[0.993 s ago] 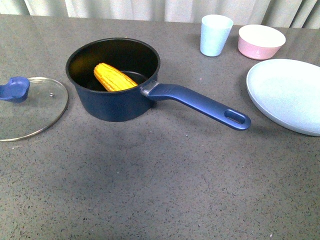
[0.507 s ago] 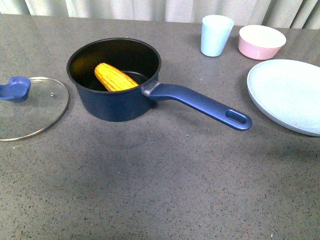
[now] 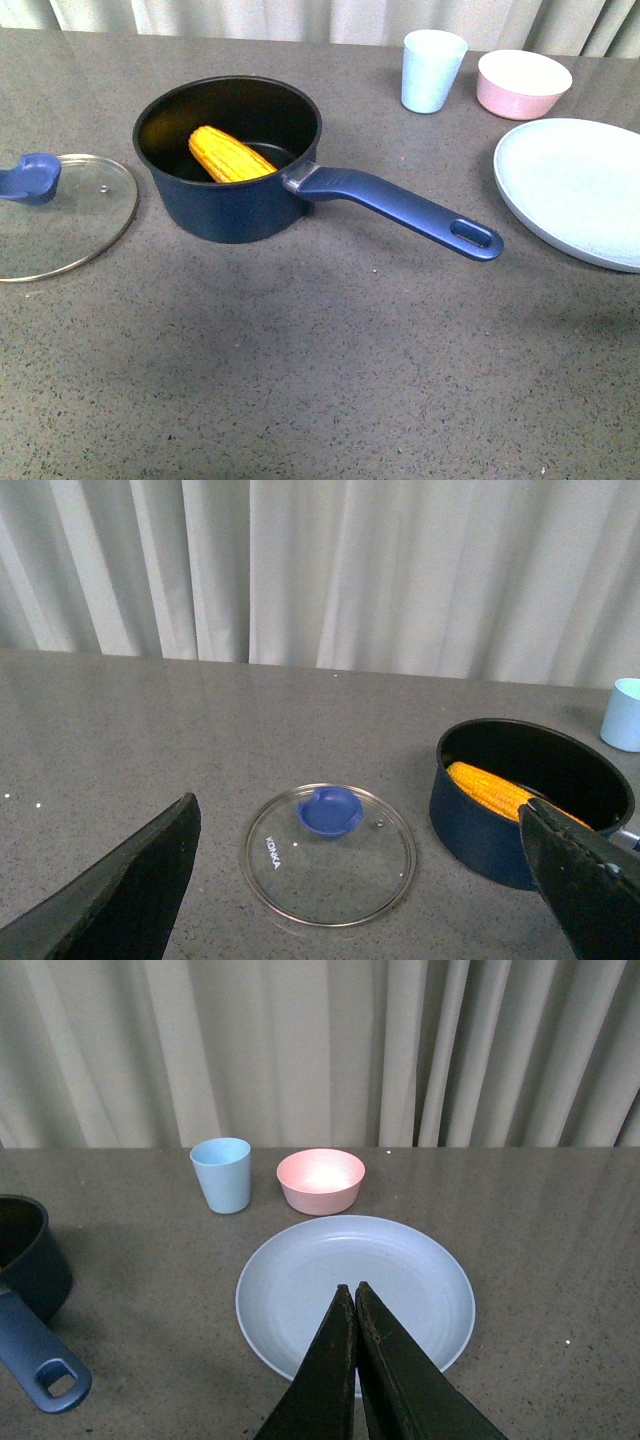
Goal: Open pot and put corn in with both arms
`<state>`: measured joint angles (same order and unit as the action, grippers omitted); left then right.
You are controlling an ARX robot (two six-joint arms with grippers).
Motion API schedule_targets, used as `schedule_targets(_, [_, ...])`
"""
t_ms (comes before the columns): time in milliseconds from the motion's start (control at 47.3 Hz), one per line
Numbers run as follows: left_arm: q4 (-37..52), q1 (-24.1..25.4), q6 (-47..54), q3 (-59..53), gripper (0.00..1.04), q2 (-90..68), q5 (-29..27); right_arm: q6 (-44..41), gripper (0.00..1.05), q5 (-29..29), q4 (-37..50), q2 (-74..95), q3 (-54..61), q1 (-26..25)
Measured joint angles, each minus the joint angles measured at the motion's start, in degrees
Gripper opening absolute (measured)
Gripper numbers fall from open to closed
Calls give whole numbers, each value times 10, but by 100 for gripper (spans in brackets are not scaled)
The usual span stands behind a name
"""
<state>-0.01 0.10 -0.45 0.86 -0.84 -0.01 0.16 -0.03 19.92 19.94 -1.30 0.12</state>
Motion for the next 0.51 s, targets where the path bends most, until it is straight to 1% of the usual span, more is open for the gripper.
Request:
schedule_targets(254, [0,0,0,0,96,0,0,0,2,0,-62,-63,0,0])
schedule_targets(507, [0,0,0,0,96,0,0,0,2,0,-99,-99,0,0])
